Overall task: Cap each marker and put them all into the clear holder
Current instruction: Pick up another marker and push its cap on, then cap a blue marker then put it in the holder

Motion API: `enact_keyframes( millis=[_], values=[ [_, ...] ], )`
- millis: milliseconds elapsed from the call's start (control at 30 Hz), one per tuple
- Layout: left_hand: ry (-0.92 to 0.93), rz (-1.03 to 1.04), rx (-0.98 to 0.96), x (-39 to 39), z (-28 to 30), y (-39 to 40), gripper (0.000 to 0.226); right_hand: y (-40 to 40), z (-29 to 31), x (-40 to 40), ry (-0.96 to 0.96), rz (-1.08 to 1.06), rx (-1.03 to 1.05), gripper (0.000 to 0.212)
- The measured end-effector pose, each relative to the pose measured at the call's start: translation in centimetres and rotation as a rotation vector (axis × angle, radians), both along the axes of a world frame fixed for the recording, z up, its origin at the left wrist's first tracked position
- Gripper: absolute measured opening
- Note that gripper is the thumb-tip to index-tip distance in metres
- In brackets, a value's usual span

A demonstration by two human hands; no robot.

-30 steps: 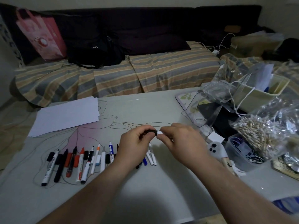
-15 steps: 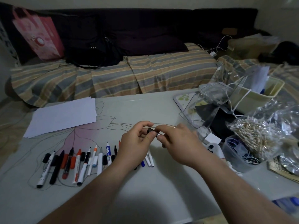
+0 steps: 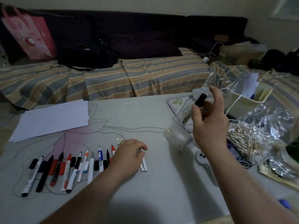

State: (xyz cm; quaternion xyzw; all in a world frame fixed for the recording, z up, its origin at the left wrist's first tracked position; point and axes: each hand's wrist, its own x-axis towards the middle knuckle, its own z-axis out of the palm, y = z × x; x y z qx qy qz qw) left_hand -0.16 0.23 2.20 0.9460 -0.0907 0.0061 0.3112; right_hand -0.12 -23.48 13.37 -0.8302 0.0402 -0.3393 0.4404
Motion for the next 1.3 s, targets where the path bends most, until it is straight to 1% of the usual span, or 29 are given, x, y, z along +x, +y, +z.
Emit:
enact_keyframes(
  millis=[133,200,267,400,567,633,700,733,800,833,867,900,967,1033,1100,1200,1300],
  values=[
    [-0.015,-0.028,0.020,0.0,-0.5,-0.2,0.016,-0.3,-0.8,0.6,-0.021,-0.023,-0.122,0.041],
    [-0.027,-0.038,0.018,0.0,-0.8,-0.3,0.015,-0.5,-1.5,0.7,0.009,-0.031,-0.239,0.040],
    [-0.033,-0.038,0.024,0.1,-0.8,-0.2,0.015,-0.3,-2.1,0.8,0.083,-0.025,-0.322,0.039],
    [-0.030,-0.016,0.054,0.3,-0.8,0.3,0.020,-0.1,-3.2,0.8,0.165,-0.026,-0.420,0.026],
    [-0.037,0.006,0.103,0.6,-1.5,1.3,0.028,-0.3,-4.1,1.2,0.431,-0.024,-0.532,0.021],
    [-0.059,0.015,0.142,0.8,-1.6,1.7,0.031,-0.3,-4.2,1.3,0.514,-0.006,-0.554,0.023],
    [-0.070,0.045,0.188,1.0,-1.4,1.9,0.032,0.0,-4.0,1.2,0.522,0.014,-0.576,0.028],
    [-0.075,0.069,0.210,1.0,-1.3,2.0,0.032,0.2,-3.6,1.0,0.486,0.004,-0.582,0.033],
    [-0.088,0.121,0.238,1.2,-0.9,2.2,0.031,1.3,-2.9,0.5,0.354,-0.016,-0.581,0.038],
    [-0.092,0.144,0.238,1.3,-0.8,2.3,0.030,2.2,-3.0,0.2,0.292,0.021,-0.577,0.037],
    [-0.092,0.164,0.236,1.4,-0.7,2.4,0.029,3.3,-3.4,-0.1,0.273,0.096,-0.576,0.034],
    [-0.086,0.179,0.235,1.5,-0.7,2.5,0.029,4.5,-4.3,-0.3,0.314,0.197,-0.578,0.030],
    [-0.071,0.191,0.249,1.5,-0.8,2.5,0.030,6.9,-7.1,-0.6,0.513,0.384,-0.616,0.026],
    [-0.065,0.192,0.254,1.6,-1.0,2.5,0.029,8.4,-9.9,-0.7,0.664,0.476,-0.636,0.023],
    [-0.066,0.201,0.247,1.5,-1.1,2.5,0.028,9.1,-11.7,-0.3,0.727,0.451,-0.569,0.020],
    [-0.070,0.191,0.244,1.3,-1.2,2.2,0.026,9.5,-12.8,0.7,0.742,0.383,-0.476,0.017],
    [-0.050,0.133,0.267,1.1,-1.5,2.0,0.028,9.7,-12.9,1.4,0.738,0.359,-0.523,0.024]
  ],
)
